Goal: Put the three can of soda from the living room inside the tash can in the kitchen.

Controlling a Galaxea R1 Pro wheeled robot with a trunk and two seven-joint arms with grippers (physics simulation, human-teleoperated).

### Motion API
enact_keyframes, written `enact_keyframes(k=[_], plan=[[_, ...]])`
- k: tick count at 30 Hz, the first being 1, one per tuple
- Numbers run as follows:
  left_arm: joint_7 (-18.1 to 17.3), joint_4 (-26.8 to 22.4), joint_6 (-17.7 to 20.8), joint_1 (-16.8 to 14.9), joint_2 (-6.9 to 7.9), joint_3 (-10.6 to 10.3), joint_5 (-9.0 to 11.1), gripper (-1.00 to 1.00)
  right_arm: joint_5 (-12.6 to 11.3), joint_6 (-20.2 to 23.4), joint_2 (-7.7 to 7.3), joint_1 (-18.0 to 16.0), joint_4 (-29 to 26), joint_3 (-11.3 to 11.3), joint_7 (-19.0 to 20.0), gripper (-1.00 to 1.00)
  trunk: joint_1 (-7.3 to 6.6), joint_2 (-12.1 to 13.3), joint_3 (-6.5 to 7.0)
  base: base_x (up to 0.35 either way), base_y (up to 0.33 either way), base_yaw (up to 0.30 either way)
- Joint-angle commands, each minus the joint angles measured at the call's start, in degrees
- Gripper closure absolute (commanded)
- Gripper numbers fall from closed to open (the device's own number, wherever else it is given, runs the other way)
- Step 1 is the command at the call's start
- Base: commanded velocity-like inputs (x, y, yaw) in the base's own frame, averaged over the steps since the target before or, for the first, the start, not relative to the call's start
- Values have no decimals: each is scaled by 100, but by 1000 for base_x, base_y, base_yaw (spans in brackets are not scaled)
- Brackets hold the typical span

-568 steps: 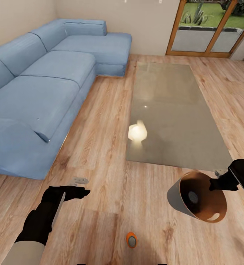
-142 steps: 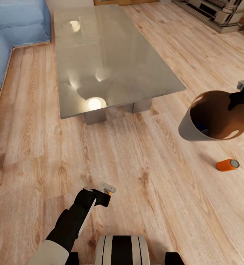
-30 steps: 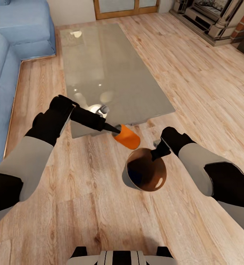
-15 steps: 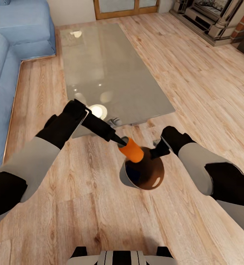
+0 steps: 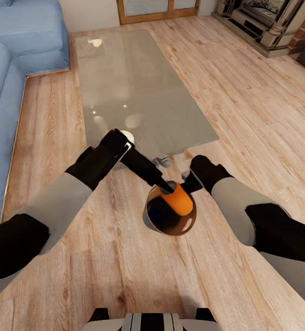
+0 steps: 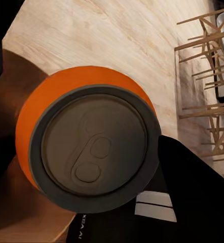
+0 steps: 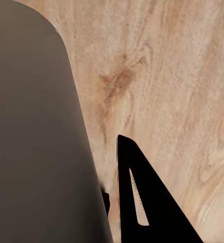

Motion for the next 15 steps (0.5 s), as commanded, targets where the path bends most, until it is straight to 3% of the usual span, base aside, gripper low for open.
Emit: enact_keyframes(k=[1,4,6,7,10,11,15], plan=[[0,86,0,2,-67,-22,-162,100,-187,41,17,-1,-26,-42,-11,100,-1,0,0,0,0,0],[0,190,0,5,-177,-42,-664,100,-187,41,40,-1,-63,-40,-34,100,-1,0,0,0,0,0],[0,215,0,7,-209,-49,-874,100,-186,41,48,-1,-72,-39,-40,100,-1,0,0,0,0,0],[0,236,0,9,-231,-105,-1096,100,-186,41,55,-1,-82,-39,-44,100,-1,0,0,0,0,0],[0,247,0,7,-237,-267,-1305,100,-186,41,58,-1,-91,-39,-45,100,-1,0,0,0,0,0],[0,255,0,8,-241,-387,-1544,100,-186,41,62,-1,-96,-39,-46,100,-1,0,0,0,0,0],[0,253,0,27,-276,-443,-1667,100,-186,41,103,-10,-101,-39,-46,100,-1,0,0,0,0,0]])
